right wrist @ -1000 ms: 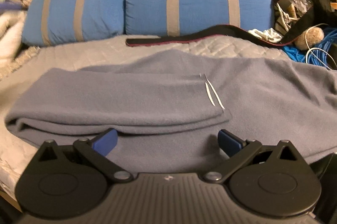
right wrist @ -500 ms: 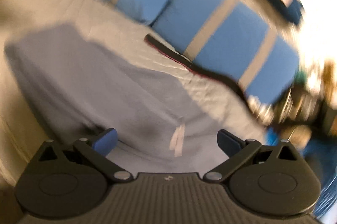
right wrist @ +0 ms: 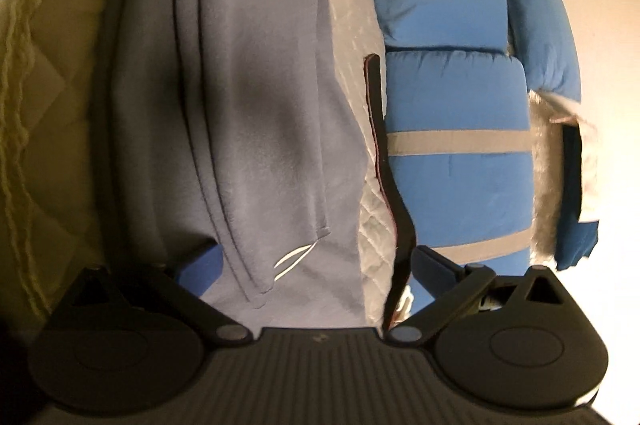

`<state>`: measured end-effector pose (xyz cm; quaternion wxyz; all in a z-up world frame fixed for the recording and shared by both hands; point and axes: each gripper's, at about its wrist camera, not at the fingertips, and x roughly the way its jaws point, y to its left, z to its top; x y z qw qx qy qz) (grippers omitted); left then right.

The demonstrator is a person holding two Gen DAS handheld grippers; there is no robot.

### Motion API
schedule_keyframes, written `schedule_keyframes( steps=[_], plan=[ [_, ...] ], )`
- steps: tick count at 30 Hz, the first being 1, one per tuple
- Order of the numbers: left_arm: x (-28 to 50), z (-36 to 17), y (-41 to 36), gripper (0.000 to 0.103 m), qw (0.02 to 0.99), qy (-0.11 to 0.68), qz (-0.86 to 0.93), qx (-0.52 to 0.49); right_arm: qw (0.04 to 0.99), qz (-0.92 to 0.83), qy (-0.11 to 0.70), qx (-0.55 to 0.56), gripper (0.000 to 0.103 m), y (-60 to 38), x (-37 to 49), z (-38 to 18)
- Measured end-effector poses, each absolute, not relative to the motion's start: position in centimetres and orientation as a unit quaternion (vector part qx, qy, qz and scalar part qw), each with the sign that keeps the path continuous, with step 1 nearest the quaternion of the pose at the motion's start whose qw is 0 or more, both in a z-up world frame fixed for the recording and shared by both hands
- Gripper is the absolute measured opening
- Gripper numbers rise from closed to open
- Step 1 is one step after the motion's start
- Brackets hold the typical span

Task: Fold clothes

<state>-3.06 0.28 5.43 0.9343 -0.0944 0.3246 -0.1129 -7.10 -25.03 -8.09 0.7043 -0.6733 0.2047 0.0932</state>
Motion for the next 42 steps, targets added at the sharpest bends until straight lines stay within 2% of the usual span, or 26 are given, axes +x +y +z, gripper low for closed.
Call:
schedule_keyframes(
  steps=[8,12,14,17,18,19,20,21,25,28,32,42],
  plan=[
    [-3.1,5.4,0.5,0.08,0.934,0.323,-0.119,-0.099,0.7,0.076,0.16,-0.691,0.102,-24.5,-7.6,-9.3],
    [-2.9,5.4,0.4,0.08,0.933,0.326,-0.119,-0.1,0.713,0.08,0.159,-0.678,0.102,-24.5,-7.3,-8.8],
    [-2.8,5.2,0.3,0.08,0.932,0.332,-0.114,-0.09,0.706,0.086,0.172,-0.682,0.099,-24.3,-7.0,-8.9],
    [-2.6,4.6,-0.5,0.08,0.926,0.359,-0.104,-0.046,0.705,0.11,0.222,-0.665,0.076,-24.1,-6.5,-8.4],
    [-2.7,4.4,-0.8,0.08,0.926,0.362,-0.105,-0.028,0.705,0.121,0.24,-0.656,0.055,-24.1,-6.4,-8.2],
    [-2.9,4.2,-1.2,0.08,0.925,0.362,-0.112,-0.01,0.704,0.128,0.25,-0.653,0.03,-24.1,-6.4,-8.1],
    [-3.1,4.1,-1.5,0.08,0.924,0.362,-0.12,0.007,0.701,0.133,0.256,-0.652,0.02,-24.2,-6.4,-8.1],
    [-3.3,4.0,-1.9,0.08,0.923,0.362,-0.129,0.023,0.699,0.138,0.263,-0.651,0.023,-24.3,-6.4,-8.1],
    [-4.9,3.3,-4.2,0.08,0.909,0.356,-0.185,0.114,0.726,0.118,0.235,-0.635,0.014,-24.6,-6.3,-6.0],
    [-6.7,3.0,-6.1,0.08,0.903,0.321,-0.218,0.183,0.752,0.097,0.215,-0.615,0.009,-24.6,-5.8,-3.7],
    [-8.6,2.3,-8.3,0.08,0.902,0.27,-0.222,0.251,0.774,0.084,0.192,-0.597,0.009,-24.2,-5.3,-1.4],
    [-7.9,-0.9,-13.1,0.08,0.887,0.246,-0.149,0.36,0.796,0.082,0.172,-0.574,0.009,-24.0,-4.2,1.5]
  ],
)
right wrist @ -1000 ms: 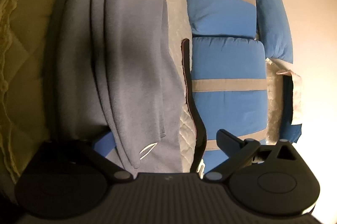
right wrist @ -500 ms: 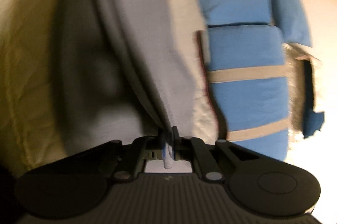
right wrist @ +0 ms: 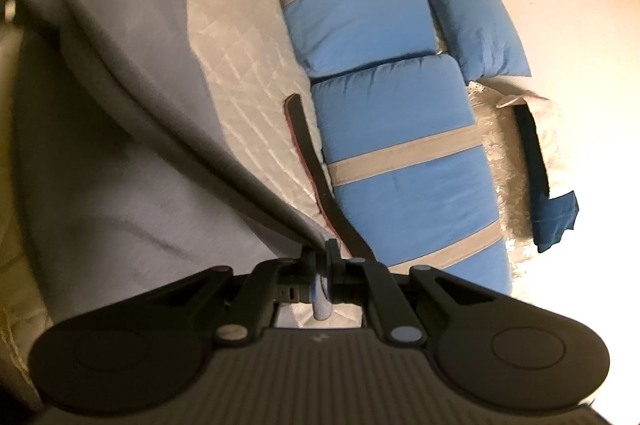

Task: Fold clothes

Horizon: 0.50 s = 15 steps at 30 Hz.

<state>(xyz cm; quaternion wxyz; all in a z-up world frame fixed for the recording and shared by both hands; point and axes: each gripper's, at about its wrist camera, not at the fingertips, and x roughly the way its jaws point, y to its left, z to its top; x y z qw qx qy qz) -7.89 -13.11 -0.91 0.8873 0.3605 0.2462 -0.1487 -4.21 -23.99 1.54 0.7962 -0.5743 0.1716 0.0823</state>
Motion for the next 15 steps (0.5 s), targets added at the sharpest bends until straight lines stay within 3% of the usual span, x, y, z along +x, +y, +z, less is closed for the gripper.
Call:
schedule_keyframes(
  steps=[8,15],
  plan=[
    [-9.6,-3.6,-14.2,0.08,0.842,0.189,-0.055,0.503,0.813,0.066,0.164,-0.555,0.008,-25.4,-3.7,3.1],
    [-9.5,-4.2,-13.8,0.079,0.82,0.193,-0.019,0.538,0.802,0.071,0.198,-0.559,0.004,-27.7,-4.5,0.7]
  ],
)
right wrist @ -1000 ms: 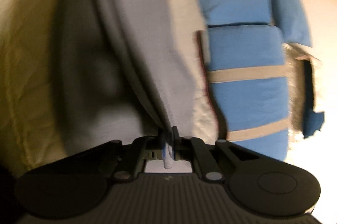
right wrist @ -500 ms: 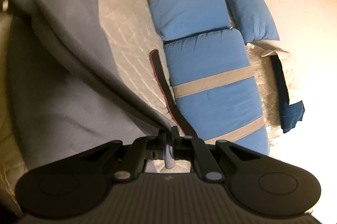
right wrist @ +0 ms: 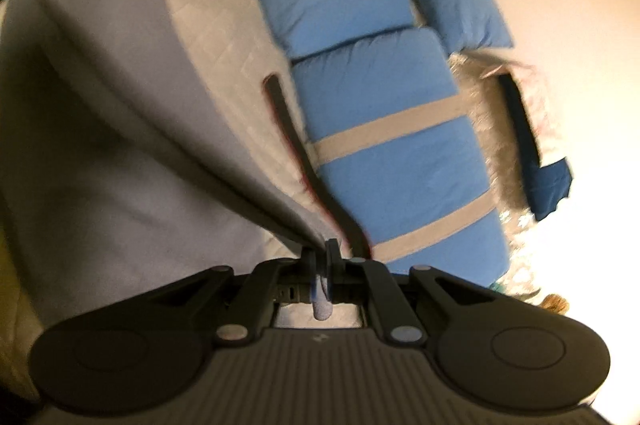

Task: Fold clothes

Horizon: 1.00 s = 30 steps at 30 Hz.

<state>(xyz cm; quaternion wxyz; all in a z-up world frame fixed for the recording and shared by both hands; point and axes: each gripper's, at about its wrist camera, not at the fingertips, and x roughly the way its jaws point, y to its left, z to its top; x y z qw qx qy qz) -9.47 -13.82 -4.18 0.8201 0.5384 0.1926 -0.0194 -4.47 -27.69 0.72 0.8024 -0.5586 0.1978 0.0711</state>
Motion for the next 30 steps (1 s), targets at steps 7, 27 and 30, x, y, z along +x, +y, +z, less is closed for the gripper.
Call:
schedule_keyframes(
  steps=[7,27,30],
  plan=[
    [-9.2,-4.2,-13.5,0.078,0.809,0.211,-0.029,0.548,0.768,0.109,0.256,-0.577,0.004,-29.1,-6.6,-3.8],
    [-11.1,-6.9,-14.3,0.08,0.72,0.097,-0.034,0.686,0.785,0.131,0.256,-0.548,0.004,-28.9,-7.7,-4.7],
    [-11.9,-8.5,-14.7,0.078,0.665,0.037,-0.05,0.744,0.789,0.129,0.254,-0.545,0.005,-29.0,-7.5,-4.5]
  ],
)
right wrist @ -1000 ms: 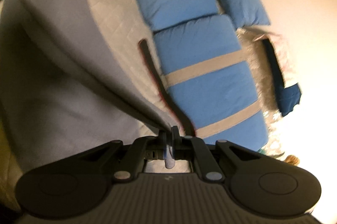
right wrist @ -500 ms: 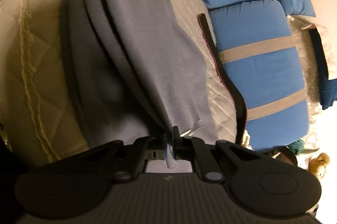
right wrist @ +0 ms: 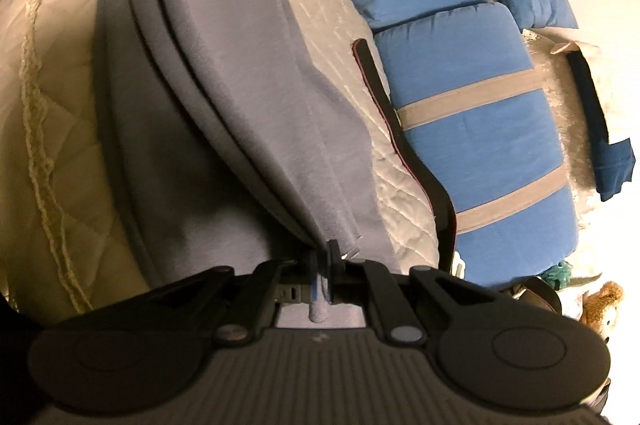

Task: Fold clothes

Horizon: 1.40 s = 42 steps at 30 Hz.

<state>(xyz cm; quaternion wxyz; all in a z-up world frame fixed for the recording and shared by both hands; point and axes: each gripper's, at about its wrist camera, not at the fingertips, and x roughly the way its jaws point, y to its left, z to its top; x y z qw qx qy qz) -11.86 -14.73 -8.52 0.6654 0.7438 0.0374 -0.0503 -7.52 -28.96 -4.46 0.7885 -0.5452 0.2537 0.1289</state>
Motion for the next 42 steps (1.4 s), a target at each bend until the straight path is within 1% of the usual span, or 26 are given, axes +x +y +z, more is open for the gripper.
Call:
schedule_keyframes(
  steps=[2,3,4,6,13,17,19,20,21,22,23,24,25,28,32,33,34,36,37,42],
  plan=[
    [-11.9,-8.8,-14.7,0.054,0.647,0.033,-0.065,0.759,0.79,0.128,0.254,-0.543,0.005,-28.9,-7.5,-4.4],
    [-11.7,-8.7,-14.6,0.027,0.643,0.036,-0.069,0.762,0.791,0.128,0.253,-0.543,0.005,-28.9,-7.5,-4.4],
    [-11.5,-8.5,-14.3,0.016,0.647,0.041,-0.063,0.759,0.792,0.128,0.251,-0.542,0.005,-28.9,-7.6,-4.4],
    [-11.0,-8.0,-13.7,0.012,0.658,0.051,-0.049,0.75,0.793,0.128,0.249,-0.54,0.005,-28.7,-7.7,-4.3],
    [-10.8,-6.9,-11.3,0.012,0.679,0.114,-0.048,0.724,0.79,0.163,0.237,-0.542,0.004,-26.5,-9.1,-5.2],
    [-10.4,-5.6,-10.5,0.012,0.72,0.174,-0.063,0.668,0.779,0.18,0.23,-0.556,0.005,-24.7,-10.2,-6.0],
    [-10.3,-5.1,-10.3,0.014,0.737,0.206,-0.073,0.64,0.772,0.183,0.227,-0.564,0.005,-24.4,-10.6,-6.5],
    [-10.4,-5.2,-10.4,0.015,0.734,0.205,-0.072,0.643,0.769,0.184,0.226,-0.569,0.005,-24.2,-10.7,-6.8],
    [-10.5,-5.5,-10.5,0.019,0.729,0.197,-0.067,0.652,0.768,0.184,0.227,-0.57,0.005,-24.2,-10.8,-6.9],
    [-10.7,-5.8,-10.6,0.03,0.723,0.187,-0.061,0.662,0.77,0.183,0.23,-0.567,0.005,-24.3,-10.8,-6.9],
    [-10.9,-6.1,-10.7,0.035,0.715,0.175,-0.054,0.674,0.771,0.182,0.232,-0.564,0.005,-24.5,-10.8,-6.9],
    [-11.1,-6.4,-10.7,0.042,0.71,0.166,-0.049,0.682,0.772,0.181,0.233,-0.563,0.004,-24.6,-10.8,-6.8],
    [-11.3,-6.7,-10.6,0.044,0.705,0.158,-0.046,0.689,0.773,0.18,0.234,-0.562,0.004,-24.7,-10.8,-6.7],
    [-11.8,-7.4,-10.9,0.046,0.691,0.137,-0.04,0.708,0.773,0.18,0.235,-0.561,0.004,-25.1,-10.8,-6.6],
    [-13.1,-8.9,-11.0,0.048,0.647,0.075,-0.038,0.758,0.774,0.179,0.236,-0.56,0.004,-25.0,-10.7,-6.7],
    [-13.5,-9.4,-11.0,0.047,0.634,0.059,-0.039,0.77,0.774,0.178,0.236,-0.56,0.004,-25.0,-10.7,-6.7],
    [-13.5,-9.5,-11.0,0.032,0.631,0.058,-0.042,0.773,0.774,0.178,0.236,-0.56,0.005,-25.0,-10.6,-6.7],
    [-13.5,-9.6,-10.9,0.008,0.629,0.062,-0.05,0.773,0.774,0.177,0.236,-0.56,0.005,-25.0,-10.6,-6.8],
    [-13.4,-9.7,-10.8,0.006,0.628,0.065,-0.053,0.774,0.774,0.177,0.236,-0.56,0.005,-25.0,-10.6,-6.8],
    [-12.4,-8.8,-10.9,0.005,0.66,0.096,-0.044,0.743,0.775,0.174,0.228,-0.563,0.004,-25.1,-10.7,-7.0]
  ],
)
